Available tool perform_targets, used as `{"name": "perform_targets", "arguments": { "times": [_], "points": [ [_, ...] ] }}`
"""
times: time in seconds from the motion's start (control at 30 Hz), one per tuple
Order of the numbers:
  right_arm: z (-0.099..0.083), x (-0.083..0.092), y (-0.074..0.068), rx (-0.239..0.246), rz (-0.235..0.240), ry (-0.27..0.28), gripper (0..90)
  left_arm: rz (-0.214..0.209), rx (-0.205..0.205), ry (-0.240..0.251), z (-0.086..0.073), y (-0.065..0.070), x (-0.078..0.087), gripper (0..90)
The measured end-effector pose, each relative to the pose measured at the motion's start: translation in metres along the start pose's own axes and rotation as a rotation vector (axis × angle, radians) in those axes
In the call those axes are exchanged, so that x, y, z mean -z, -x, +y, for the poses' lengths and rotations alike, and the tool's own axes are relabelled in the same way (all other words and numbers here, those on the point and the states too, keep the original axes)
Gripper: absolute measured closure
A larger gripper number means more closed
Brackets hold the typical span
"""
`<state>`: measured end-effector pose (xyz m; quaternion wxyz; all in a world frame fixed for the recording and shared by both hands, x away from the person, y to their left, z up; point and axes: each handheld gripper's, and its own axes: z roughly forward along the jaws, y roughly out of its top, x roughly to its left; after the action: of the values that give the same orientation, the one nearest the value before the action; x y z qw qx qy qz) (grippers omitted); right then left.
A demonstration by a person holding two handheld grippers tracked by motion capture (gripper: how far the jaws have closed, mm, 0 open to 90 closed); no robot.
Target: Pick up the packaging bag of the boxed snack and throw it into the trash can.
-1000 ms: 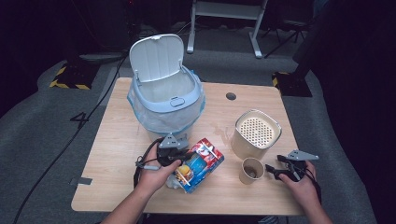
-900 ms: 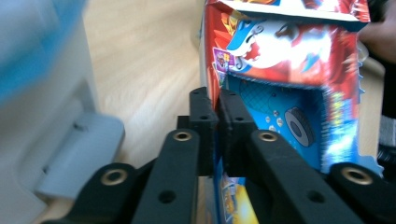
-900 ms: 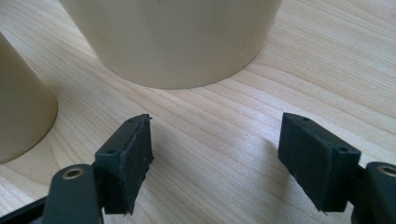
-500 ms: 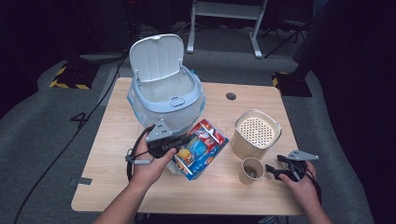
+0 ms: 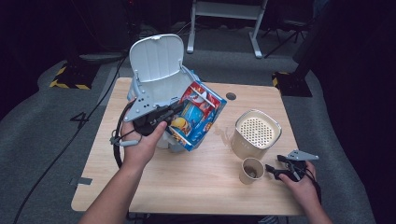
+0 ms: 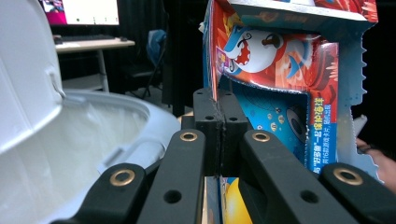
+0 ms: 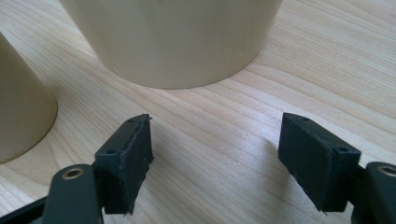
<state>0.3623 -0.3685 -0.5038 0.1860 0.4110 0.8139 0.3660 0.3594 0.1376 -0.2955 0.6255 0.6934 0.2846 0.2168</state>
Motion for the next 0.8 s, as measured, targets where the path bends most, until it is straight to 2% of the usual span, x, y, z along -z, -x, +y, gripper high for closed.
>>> {"name": "perform_targets", "arguments": {
  "times": [0.3, 0.47, 0.6, 0.8],
  "points": [
    [0.0, 0.0, 0.0, -0.001, 0.0, 0.001, 26.3, 0.04, -0.025, 0.053, 0.028, -0.013, 0.0, 89.0],
    [0.0, 0.0, 0.0, 0.0, 0.0, 0.0, 26.3, 0.066, -0.036, 0.058, 0.042, -0.024, -0.001, 89.0],
    [0.0, 0.0, 0.0, 0.0, 0.0, 0.0, 26.3, 0.082, -0.017, 0.08, 0.051, -0.034, 0.0, 89.0],
    [0.0, 0.0, 0.0, 0.0, 0.0, 0.001, 26.3, 0.121, -0.03, 0.104, 0.064, -0.044, -0.002, 89.0]
  ]
}}
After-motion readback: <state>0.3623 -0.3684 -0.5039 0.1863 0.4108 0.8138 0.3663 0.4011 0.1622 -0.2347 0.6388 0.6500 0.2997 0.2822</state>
